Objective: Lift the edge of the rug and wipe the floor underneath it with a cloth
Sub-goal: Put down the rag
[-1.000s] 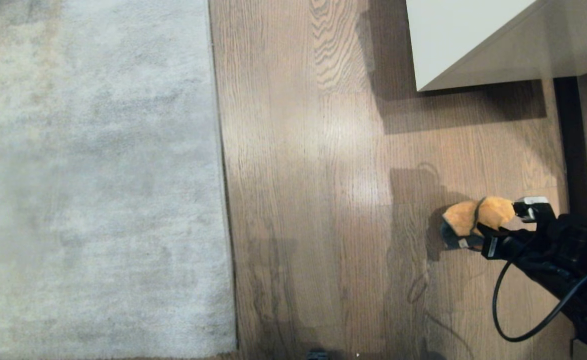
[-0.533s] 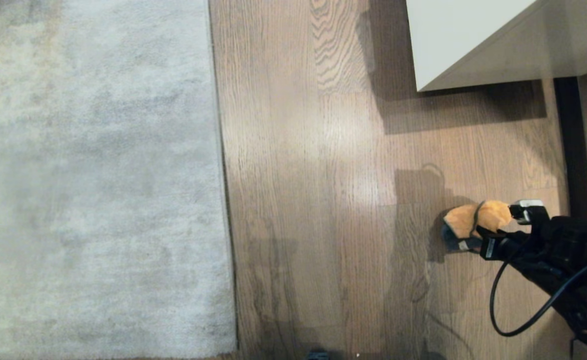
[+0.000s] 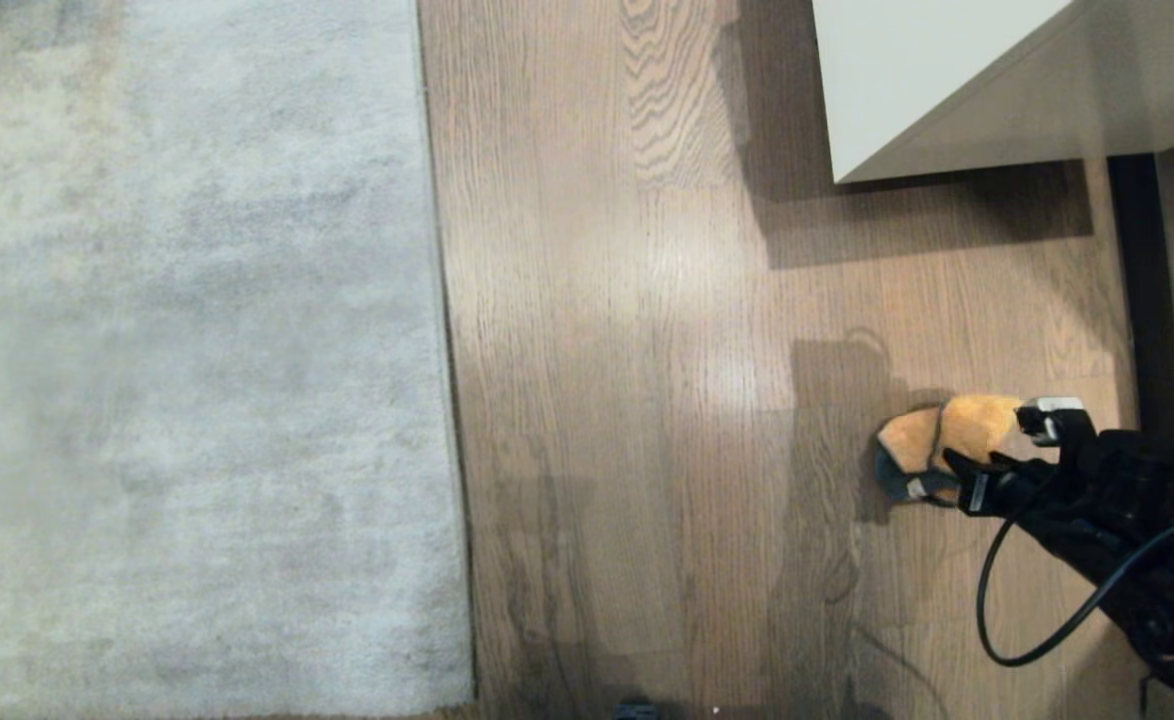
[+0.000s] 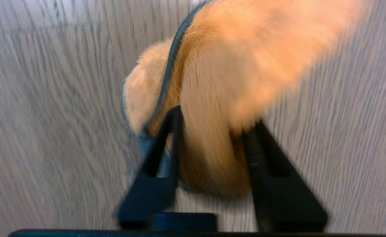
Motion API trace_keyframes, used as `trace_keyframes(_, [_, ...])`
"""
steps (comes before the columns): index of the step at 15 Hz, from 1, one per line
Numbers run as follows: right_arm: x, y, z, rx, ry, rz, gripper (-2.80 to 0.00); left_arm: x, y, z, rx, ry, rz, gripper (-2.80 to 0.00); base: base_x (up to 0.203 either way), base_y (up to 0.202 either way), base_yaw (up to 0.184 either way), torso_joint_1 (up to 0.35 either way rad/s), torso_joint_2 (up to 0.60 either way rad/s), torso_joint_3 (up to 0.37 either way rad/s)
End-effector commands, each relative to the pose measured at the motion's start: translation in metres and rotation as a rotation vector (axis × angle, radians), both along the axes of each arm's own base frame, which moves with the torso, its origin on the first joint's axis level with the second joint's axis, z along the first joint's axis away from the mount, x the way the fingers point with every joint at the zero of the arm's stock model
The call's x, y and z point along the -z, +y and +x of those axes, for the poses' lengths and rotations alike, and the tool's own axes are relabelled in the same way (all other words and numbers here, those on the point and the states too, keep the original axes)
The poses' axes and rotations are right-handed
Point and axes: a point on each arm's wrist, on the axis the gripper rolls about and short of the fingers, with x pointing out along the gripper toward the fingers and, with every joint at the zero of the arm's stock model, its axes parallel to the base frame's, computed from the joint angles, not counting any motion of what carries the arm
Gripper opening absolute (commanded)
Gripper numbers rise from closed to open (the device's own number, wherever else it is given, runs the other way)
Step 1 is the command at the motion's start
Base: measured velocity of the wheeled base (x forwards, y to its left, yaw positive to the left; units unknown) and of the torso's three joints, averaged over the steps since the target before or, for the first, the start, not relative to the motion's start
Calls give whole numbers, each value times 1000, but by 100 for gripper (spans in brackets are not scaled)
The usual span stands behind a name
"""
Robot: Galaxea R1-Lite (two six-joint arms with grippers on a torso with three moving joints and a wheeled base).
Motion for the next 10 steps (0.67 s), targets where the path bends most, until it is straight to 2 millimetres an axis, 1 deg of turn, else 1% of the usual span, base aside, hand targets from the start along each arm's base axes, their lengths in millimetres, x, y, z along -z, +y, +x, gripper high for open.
trace_keyframes(1, [-5,-2,5,1,-42,-7,0,0,0,0,0,0,0,-280,0,0,0,0,0,0])
trace_keyframes(7, [-9,-4,2,5,-54,-30,0,0,0,0,0,-1,0,-280,0,0,0,0,0,0])
trace_keyframes(10, [-13,-2,-9,3,-43,-29,0,0,0,0,-1,0,0,-280,0,0,0,0,0,0])
